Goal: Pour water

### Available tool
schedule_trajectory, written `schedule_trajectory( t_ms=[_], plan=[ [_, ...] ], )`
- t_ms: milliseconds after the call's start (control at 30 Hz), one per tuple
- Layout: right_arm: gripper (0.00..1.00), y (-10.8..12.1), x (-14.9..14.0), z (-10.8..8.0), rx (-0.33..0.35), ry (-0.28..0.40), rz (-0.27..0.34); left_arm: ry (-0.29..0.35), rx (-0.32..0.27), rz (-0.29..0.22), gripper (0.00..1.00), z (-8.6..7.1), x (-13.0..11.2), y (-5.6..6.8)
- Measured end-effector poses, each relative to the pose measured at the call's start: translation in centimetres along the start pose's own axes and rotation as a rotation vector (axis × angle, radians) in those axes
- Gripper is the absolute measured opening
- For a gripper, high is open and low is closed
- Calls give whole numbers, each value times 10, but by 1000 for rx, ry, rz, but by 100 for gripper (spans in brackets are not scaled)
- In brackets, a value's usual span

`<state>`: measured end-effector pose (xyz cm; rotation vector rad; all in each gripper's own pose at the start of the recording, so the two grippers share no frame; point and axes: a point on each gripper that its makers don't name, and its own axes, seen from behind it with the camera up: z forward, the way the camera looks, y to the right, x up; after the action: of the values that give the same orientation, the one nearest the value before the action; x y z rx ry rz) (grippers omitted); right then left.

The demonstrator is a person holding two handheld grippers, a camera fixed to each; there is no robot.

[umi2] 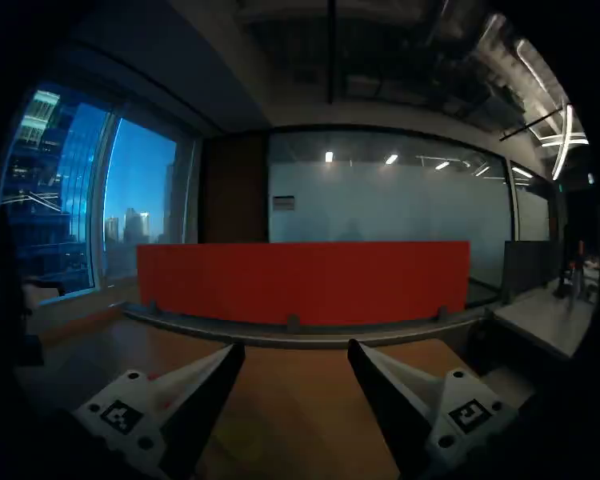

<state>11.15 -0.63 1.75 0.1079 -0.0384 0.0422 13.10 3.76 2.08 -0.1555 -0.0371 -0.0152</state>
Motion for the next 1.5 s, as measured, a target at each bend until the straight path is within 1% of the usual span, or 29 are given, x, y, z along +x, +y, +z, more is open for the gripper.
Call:
schedule_trajectory(
  t_ms=[167, 267, 467, 567, 667, 867, 1067, 1167, 1267, 1500],
  plan=[
    [100, -2, 2, 0, 19, -1, 2, -7, -30, 0, 91, -2, 1, 6],
    [100, -5, 3, -1, 45, 3, -1, -12, -58, -4, 91, -2, 0, 12],
    [100, -18, 5, -3, 131, 1, -7, -19, -142, -40, 91, -3, 0, 28],
    [100, -25, 7, -6, 179, 0, -11, -17, -186, -50, 91, -4, 1, 35],
    [100, -34, 8, -8, 225, -1, -26, -14, -222, -41, 91, -6, -1, 41],
    [100, -56, 8, -13, 319, -7, -58, -10, -280, -4, 91, -11, -2, 55],
    [100, -71, 16, -18, 395, -2, -49, -8, -340, 9, 91, -16, -1, 68],
    [100, -75, 19, -19, 415, 0, -46, -10, -371, 9, 91, -17, -3, 74],
    [100, -78, 19, -20, 428, -1, -52, -25, -395, 10, 91, -18, -8, 78],
    [100, -80, 13, -20, 442, -30, -71, -64, -451, 24, 91, -21, -23, 86]
  ],
)
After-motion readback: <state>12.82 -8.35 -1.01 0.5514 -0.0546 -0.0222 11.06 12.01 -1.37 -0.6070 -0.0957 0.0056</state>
